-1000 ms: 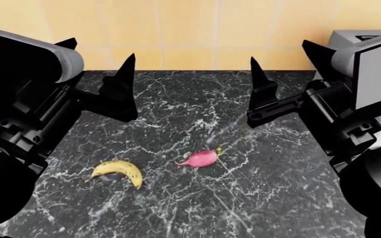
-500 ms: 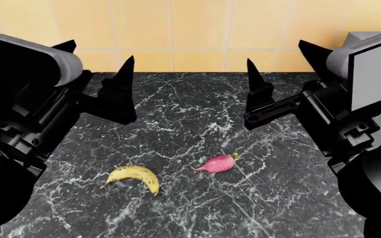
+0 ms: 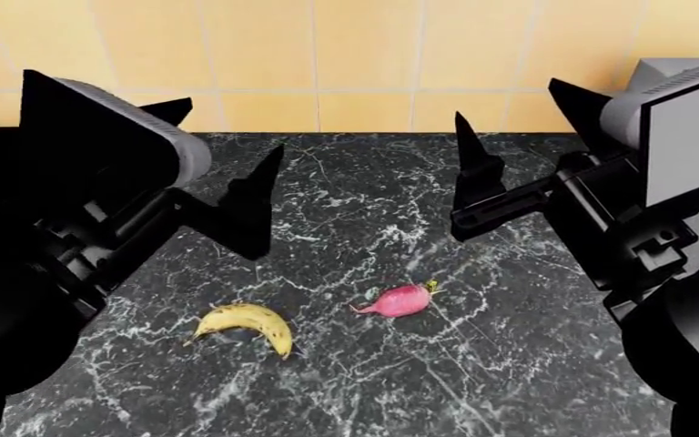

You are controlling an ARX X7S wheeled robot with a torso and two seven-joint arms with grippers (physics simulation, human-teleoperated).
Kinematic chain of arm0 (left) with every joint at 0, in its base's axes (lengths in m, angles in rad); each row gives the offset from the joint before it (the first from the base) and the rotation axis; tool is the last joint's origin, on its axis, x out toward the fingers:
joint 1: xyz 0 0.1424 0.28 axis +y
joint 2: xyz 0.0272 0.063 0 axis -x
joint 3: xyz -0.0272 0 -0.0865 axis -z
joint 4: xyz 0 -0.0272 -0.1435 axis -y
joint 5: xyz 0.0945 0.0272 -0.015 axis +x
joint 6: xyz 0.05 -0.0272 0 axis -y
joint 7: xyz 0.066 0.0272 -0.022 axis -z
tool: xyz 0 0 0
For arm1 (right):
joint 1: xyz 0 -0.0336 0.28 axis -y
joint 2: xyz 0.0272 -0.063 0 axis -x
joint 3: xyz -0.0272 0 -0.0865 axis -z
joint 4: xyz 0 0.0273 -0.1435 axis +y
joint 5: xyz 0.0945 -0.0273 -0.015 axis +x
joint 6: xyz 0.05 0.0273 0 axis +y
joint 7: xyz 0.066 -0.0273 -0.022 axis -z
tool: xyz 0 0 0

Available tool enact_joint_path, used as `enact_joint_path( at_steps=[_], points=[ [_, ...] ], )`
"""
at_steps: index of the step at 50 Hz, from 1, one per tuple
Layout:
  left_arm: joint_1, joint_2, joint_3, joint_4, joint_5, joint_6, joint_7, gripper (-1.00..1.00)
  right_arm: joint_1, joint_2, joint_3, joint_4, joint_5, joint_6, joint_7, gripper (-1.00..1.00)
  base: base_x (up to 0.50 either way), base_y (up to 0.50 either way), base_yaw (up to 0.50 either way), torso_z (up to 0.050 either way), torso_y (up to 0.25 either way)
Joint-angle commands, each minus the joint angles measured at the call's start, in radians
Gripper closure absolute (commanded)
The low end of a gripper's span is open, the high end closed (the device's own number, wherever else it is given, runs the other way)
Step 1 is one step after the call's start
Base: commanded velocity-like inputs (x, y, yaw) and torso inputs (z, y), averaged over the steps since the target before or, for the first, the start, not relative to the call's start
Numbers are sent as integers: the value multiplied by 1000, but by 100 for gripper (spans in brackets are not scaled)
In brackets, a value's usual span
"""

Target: Pick the banana, radish from the counter and place them in the cabinet. Then close the cabinet.

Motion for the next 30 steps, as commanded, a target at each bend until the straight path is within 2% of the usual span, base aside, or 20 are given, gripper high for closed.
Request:
enact_joint_path(
  at_steps=[1,8,13,18,24,30],
  points=[
    [-51,-80,125,-101,38,112,184,-100,-14,9,3,9,2,-22,-3,-100,0,0,0,0,0],
    [-70,-201,254,-87,89,195,366,-100,-20,11,2,14,4,-34,-3,-100,0,0,0,0,0],
    [-83,-274,320,-85,166,295,468,-100,-30,11,-16,28,-6,-59,-3,-100,0,0,0,0,0],
    [-105,-355,419,-57,236,329,556,-100,-29,9,-35,36,-9,-69,-2,-100,0,0,0,0,0],
    [-159,-387,465,-68,277,318,593,-100,-28,12,-55,42,-12,-76,0,-100,0,0,0,0,0],
    [-188,-356,419,-71,255,257,531,-100,-29,21,-77,49,-20,-77,5,-100,0,0,0,0,0]
  ],
)
